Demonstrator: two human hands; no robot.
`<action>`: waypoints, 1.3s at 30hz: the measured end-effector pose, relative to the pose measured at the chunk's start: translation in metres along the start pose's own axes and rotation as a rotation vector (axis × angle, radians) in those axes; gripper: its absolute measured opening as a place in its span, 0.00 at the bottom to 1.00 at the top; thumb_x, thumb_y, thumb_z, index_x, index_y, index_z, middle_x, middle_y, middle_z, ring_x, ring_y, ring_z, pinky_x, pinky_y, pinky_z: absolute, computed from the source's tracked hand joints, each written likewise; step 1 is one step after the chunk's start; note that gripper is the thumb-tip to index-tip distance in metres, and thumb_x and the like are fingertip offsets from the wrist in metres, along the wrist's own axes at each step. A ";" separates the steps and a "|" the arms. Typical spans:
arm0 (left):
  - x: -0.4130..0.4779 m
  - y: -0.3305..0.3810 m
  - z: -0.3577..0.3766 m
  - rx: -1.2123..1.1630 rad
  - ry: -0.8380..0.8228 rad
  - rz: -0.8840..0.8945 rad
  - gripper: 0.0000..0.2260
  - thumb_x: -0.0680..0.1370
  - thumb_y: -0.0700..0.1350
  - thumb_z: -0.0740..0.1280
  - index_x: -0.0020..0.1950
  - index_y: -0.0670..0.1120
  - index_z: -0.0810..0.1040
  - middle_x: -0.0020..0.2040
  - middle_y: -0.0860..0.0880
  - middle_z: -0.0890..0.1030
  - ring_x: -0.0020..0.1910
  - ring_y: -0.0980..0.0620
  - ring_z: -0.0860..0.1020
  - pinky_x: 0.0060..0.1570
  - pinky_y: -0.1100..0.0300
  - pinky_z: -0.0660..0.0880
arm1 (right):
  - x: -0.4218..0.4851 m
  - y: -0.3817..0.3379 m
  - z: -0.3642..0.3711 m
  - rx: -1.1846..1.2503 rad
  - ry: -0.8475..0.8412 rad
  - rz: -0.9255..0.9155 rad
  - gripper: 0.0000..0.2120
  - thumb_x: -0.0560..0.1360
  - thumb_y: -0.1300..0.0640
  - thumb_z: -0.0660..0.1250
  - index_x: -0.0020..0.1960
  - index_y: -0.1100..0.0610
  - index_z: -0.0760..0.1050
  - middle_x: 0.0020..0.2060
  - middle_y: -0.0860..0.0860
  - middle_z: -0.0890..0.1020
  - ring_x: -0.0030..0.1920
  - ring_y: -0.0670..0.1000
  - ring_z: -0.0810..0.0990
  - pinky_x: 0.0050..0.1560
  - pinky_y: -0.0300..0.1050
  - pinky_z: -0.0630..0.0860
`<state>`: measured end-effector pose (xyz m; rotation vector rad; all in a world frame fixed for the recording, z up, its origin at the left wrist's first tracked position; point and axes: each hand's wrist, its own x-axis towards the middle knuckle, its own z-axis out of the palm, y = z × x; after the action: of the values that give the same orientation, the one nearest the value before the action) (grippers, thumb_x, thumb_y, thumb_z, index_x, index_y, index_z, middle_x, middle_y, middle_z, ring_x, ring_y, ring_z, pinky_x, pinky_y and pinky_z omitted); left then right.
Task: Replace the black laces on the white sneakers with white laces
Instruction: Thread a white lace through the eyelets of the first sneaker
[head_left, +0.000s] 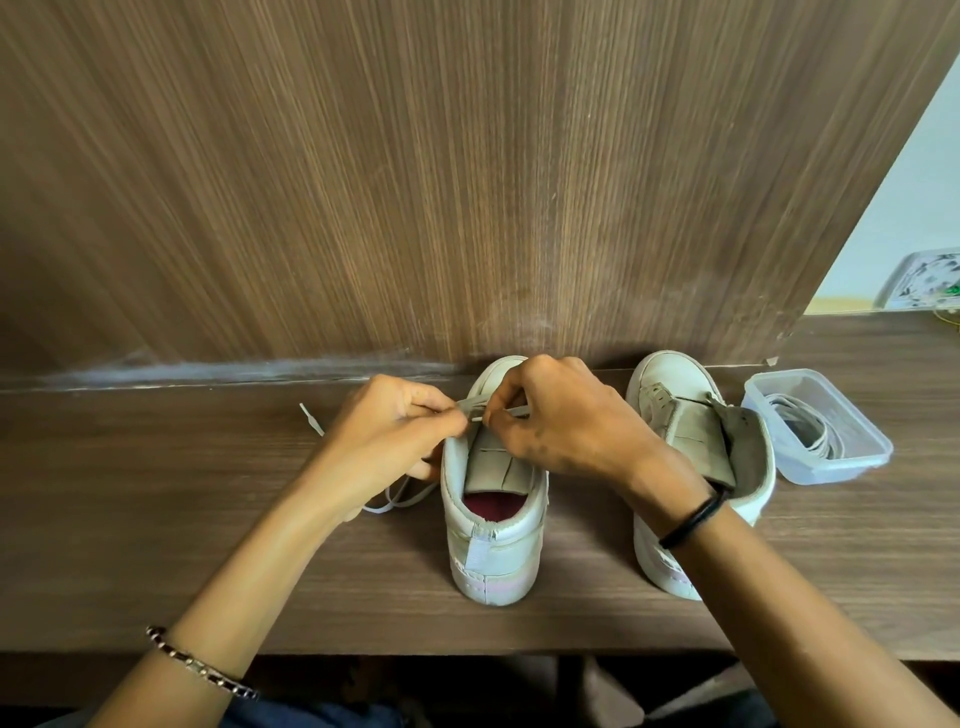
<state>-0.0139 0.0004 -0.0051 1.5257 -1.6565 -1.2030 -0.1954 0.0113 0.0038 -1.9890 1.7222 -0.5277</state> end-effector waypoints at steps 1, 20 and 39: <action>0.000 -0.001 0.000 0.005 -0.002 0.001 0.05 0.77 0.40 0.72 0.43 0.47 0.86 0.35 0.42 0.82 0.36 0.55 0.76 0.37 0.59 0.81 | 0.000 -0.001 0.002 -0.014 0.010 0.005 0.06 0.78 0.52 0.67 0.50 0.49 0.83 0.54 0.47 0.82 0.57 0.52 0.81 0.51 0.46 0.76; 0.000 -0.001 -0.003 -0.136 -0.116 -0.042 0.05 0.80 0.36 0.69 0.54 0.42 0.84 0.46 0.41 0.85 0.39 0.55 0.84 0.37 0.62 0.82 | -0.012 -0.025 0.022 -0.254 0.042 0.057 0.07 0.78 0.54 0.65 0.44 0.58 0.73 0.54 0.55 0.77 0.60 0.60 0.69 0.58 0.49 0.69; 0.010 -0.018 -0.005 0.196 0.155 0.182 0.10 0.82 0.39 0.66 0.44 0.51 0.79 0.42 0.55 0.82 0.42 0.51 0.84 0.33 0.55 0.82 | -0.009 0.004 -0.010 -0.089 -0.118 0.171 0.37 0.62 0.38 0.82 0.60 0.52 0.68 0.56 0.48 0.71 0.57 0.48 0.70 0.51 0.37 0.66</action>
<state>-0.0034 -0.0090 -0.0210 1.5036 -1.8062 -0.8264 -0.2057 0.0186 0.0102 -1.8687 1.8483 -0.2750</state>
